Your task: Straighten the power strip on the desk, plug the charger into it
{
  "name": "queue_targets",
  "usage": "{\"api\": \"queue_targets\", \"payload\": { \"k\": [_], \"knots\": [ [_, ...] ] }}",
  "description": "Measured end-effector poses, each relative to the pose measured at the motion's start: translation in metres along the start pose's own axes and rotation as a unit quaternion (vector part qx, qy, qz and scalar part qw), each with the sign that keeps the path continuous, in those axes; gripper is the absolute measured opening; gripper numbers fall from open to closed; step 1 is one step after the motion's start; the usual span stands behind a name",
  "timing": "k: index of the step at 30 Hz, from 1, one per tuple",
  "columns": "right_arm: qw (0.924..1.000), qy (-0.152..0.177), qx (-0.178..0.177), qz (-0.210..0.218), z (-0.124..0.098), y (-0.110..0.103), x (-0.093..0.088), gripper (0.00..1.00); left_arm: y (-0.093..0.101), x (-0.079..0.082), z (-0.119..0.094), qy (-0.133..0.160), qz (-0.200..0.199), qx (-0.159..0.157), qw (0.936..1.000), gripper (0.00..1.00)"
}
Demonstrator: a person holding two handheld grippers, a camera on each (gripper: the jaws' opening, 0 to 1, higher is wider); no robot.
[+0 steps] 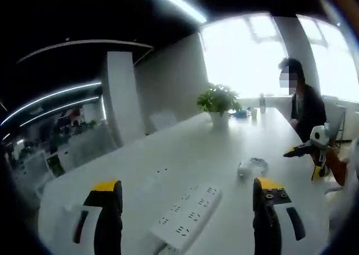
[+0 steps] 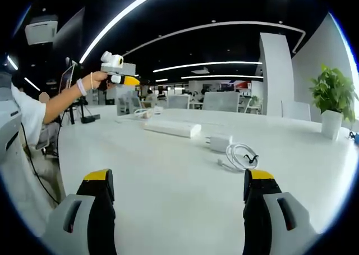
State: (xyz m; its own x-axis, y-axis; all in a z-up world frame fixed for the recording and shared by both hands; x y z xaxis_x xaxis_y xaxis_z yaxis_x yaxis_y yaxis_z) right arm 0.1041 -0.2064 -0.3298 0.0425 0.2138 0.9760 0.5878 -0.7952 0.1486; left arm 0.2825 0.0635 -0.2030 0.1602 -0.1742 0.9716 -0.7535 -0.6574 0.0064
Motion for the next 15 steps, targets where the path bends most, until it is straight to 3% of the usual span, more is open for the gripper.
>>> {"api": "queue_targets", "payload": {
  "k": [15],
  "knots": [
    [1.0000,0.000,-0.001,0.000,-0.002,-0.002,-0.002,0.95,0.007,-0.005,-0.028,0.047,-0.007,0.019,0.9987,0.99]
  ]
}}
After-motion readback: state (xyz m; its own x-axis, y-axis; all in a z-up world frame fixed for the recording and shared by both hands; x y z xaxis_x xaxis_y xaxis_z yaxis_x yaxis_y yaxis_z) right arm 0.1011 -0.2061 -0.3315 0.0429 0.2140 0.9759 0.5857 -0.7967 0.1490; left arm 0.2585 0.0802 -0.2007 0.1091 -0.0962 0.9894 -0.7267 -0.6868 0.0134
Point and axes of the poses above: the point that each gripper's makers call its tool centre point, and the gripper's own axes: z roughly forward along the fingers, y roughly to its right, x roughly out of its top, the point moved 1 cm from there along -z, roughly backward along the fingers, and after that the axes turned 6 degrees about -z, right-handed, at the moved point
